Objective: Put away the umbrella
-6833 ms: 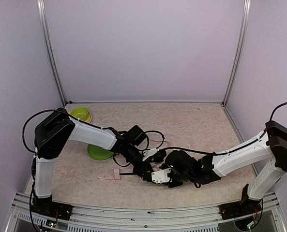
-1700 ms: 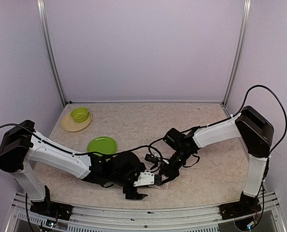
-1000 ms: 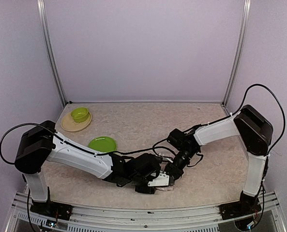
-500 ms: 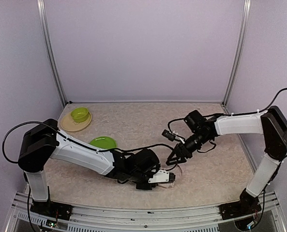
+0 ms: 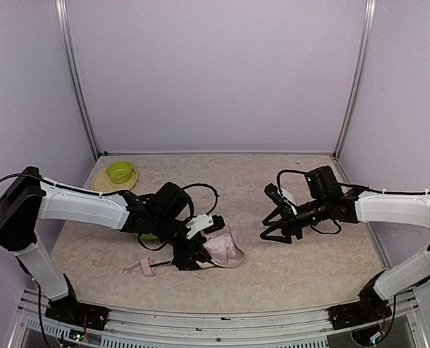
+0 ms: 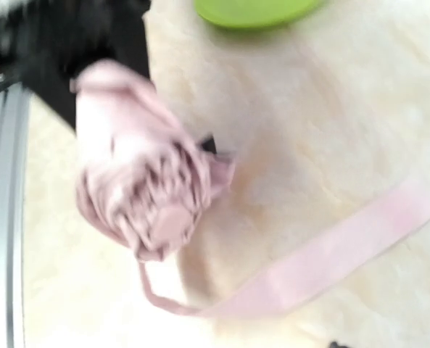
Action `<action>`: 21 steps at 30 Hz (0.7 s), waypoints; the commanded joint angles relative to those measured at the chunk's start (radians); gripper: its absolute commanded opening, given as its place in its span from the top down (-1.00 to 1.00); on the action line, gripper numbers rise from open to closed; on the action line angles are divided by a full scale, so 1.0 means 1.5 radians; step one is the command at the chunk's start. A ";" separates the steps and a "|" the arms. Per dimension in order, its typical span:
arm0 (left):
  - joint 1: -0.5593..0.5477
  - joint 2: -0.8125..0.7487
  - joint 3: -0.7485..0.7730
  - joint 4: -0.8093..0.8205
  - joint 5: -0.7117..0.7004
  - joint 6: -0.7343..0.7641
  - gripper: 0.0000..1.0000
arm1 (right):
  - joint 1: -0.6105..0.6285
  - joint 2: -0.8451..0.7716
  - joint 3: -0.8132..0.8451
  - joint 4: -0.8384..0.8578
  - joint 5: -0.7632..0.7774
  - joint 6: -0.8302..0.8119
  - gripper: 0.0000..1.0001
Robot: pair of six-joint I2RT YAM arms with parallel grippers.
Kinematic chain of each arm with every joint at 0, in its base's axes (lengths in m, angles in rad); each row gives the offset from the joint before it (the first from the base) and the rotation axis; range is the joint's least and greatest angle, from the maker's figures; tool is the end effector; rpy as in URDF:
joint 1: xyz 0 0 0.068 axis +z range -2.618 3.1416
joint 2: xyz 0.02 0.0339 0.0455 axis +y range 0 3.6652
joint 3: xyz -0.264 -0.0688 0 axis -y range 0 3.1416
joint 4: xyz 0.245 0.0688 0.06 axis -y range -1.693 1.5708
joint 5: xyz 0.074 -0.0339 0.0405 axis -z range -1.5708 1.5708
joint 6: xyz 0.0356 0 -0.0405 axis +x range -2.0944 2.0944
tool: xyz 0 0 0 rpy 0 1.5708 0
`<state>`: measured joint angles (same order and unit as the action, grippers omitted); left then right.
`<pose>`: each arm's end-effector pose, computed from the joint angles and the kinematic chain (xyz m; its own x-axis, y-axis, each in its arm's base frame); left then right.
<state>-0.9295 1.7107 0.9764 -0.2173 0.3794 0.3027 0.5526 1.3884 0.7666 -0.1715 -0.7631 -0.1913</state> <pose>0.1934 -0.2812 0.1681 -0.2048 0.7372 -0.6439 0.9785 0.1715 -0.1149 0.2221 0.1659 0.2081 -0.4449 -0.4358 -0.7824 -0.8929 0.2829 0.3502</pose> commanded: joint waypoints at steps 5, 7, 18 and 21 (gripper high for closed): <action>0.035 -0.132 0.008 0.019 0.159 -0.068 1.00 | 0.093 -0.092 -0.108 0.229 -0.009 -0.048 -0.37; 0.035 -0.140 0.018 0.006 0.153 -0.063 1.00 | 0.103 -0.090 -0.126 0.288 0.007 -0.013 -0.37; 0.036 -0.176 0.028 -0.007 0.131 -0.057 1.00 | 0.161 -0.012 -0.155 0.347 -0.078 -0.018 -0.32; 0.038 -0.180 0.023 -0.008 0.130 -0.057 1.00 | 0.169 -0.002 -0.173 0.368 -0.073 -0.014 -0.34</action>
<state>-0.8799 1.4849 0.9943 -0.2638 0.5613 0.2237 0.7834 1.3659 0.5423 0.3092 -0.8185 -0.2157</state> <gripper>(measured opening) 0.315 0.664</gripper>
